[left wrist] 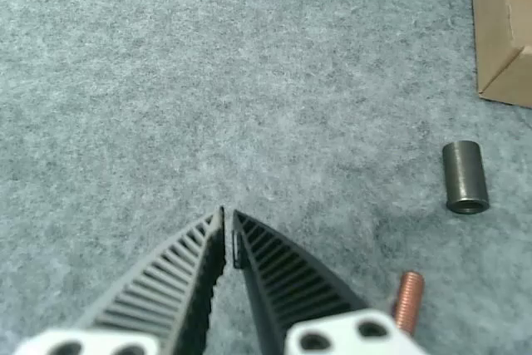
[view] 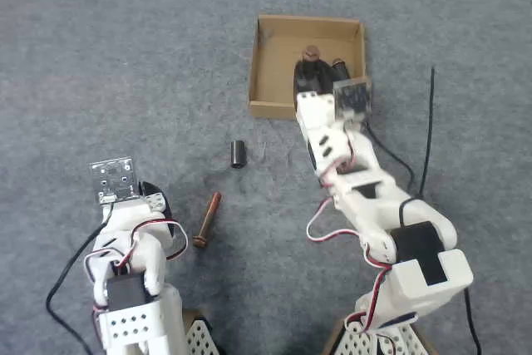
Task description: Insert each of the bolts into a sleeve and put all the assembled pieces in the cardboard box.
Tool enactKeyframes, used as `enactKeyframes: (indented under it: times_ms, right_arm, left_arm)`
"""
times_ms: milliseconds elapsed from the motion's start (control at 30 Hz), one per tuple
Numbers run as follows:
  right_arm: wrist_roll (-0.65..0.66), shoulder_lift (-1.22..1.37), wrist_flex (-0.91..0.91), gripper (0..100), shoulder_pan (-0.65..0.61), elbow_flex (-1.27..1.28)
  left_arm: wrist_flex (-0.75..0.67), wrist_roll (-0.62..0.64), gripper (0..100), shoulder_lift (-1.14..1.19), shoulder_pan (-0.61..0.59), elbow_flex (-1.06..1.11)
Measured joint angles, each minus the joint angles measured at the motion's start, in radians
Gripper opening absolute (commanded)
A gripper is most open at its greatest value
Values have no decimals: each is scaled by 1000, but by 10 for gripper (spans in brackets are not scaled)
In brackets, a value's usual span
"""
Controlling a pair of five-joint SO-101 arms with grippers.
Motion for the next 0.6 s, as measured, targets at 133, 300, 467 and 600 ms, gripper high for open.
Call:
enactKeyframes:
  times_ms: [133,300,467,600]
  right_arm:
    - [0,2,278,7,-2,-155]
    - [0,41,632,8,-9,-356]
    - [0,164,891,9,-25,-557]
    - [0,256,1033,9,-20,-707]
  left_arm:
    - [0,-6,13,0,0,0]
    - [0,-6,13,0,0,0]
    - [0,-6,13,0,0,0]
    - [0,-6,13,0,0,0]
